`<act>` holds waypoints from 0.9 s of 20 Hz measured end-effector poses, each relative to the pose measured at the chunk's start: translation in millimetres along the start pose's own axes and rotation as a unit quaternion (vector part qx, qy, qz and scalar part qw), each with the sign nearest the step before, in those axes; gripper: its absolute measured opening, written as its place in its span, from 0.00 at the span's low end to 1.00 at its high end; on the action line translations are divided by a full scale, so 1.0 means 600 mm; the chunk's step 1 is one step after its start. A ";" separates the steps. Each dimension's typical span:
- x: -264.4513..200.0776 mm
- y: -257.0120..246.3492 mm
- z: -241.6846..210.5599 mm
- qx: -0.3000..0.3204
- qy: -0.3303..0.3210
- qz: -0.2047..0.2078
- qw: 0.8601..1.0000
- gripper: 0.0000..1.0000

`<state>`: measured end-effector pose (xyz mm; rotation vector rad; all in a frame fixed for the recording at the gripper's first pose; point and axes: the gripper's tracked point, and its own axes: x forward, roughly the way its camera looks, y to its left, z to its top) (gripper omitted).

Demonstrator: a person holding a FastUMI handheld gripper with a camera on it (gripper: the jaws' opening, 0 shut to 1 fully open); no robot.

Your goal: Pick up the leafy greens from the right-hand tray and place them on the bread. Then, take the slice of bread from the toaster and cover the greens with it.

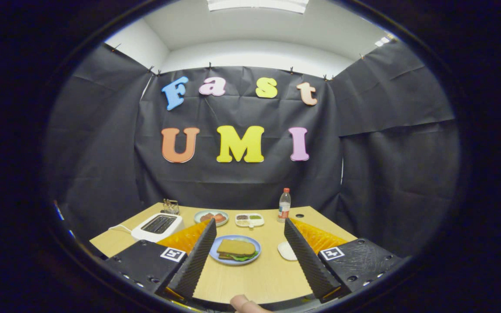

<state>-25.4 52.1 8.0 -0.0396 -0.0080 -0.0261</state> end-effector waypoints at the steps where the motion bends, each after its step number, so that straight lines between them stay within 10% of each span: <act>1: -0.009 -0.002 0.007 0.000 -0.008 0.000 1.000 0.96; 18: -0.066 0.017 0.022 -0.005 -0.035 0.023 0.999 0.96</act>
